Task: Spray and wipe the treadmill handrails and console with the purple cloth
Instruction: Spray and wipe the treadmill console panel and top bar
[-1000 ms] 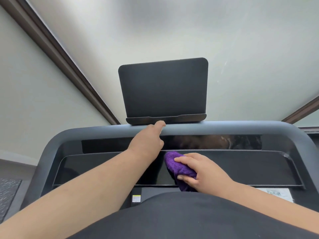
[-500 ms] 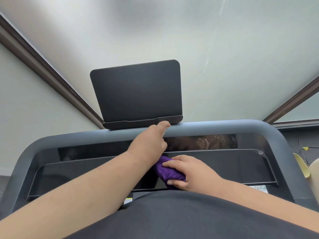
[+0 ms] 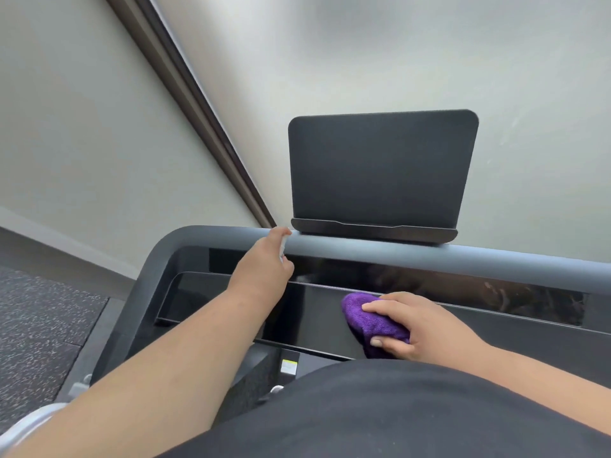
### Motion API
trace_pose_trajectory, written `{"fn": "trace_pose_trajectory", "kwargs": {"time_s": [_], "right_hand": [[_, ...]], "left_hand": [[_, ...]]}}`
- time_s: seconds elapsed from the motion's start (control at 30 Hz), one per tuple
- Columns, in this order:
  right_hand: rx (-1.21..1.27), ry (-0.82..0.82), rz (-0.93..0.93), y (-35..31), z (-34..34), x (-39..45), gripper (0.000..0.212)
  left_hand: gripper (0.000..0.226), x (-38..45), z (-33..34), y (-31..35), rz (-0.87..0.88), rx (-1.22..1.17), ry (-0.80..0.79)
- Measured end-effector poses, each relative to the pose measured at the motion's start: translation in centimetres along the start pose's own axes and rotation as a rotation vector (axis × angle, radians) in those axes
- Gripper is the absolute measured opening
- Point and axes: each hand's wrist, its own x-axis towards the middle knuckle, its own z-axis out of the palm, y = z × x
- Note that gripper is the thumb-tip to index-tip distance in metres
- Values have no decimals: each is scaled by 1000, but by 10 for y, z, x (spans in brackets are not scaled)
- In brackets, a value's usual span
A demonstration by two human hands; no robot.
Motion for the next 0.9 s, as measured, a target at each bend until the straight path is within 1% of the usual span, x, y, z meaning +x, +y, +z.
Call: {"fn": "trace_pose_trajectory", "kwargs": {"time_s": [0.07,0.1,0.13,0.2,0.27,0.3,0.33,0.4,0.47,0.57,0.63,0.73,0.9], "right_hand": [[14,6,12,-5,-3,1,54],[36,34,15,-8,-5,-1,53],[69,98,20,-10,-7,-4,52],[142,326,69,-11,-9,-11,50],[164,540,161,-7,-11,-15,51],[143,602,224,-3,-13,-14,54],[105,622,301,0,-15,-11,57],[-39,538,460,4,-16,-1,64],[-216,425,529,2,-6,9,67],[-335,402,433,-11,14,26,67],[-379,386,365,-21,24,42,67],[-432,328,312,-40,32,71,65],[-469,275,209,-77,52,126,63]], "left_hand": [[55,0,0,3,8,-38,-2],[56,-4,0,4,14,-60,-2],[56,-8,-1,3,22,-84,2],[58,-18,-1,-1,34,-142,14],[60,-30,1,-7,35,-192,15],[61,-36,3,-10,43,-208,10],[62,-42,4,-14,58,-218,7],[64,-51,6,-20,99,-230,0],[64,-57,4,-26,131,-232,-22],[62,-58,-2,-38,165,-237,-36],[62,-58,-8,-47,190,-244,-38],[64,-57,-18,-65,236,-246,-25],[68,-62,-36,-101,407,-183,-27]]}}
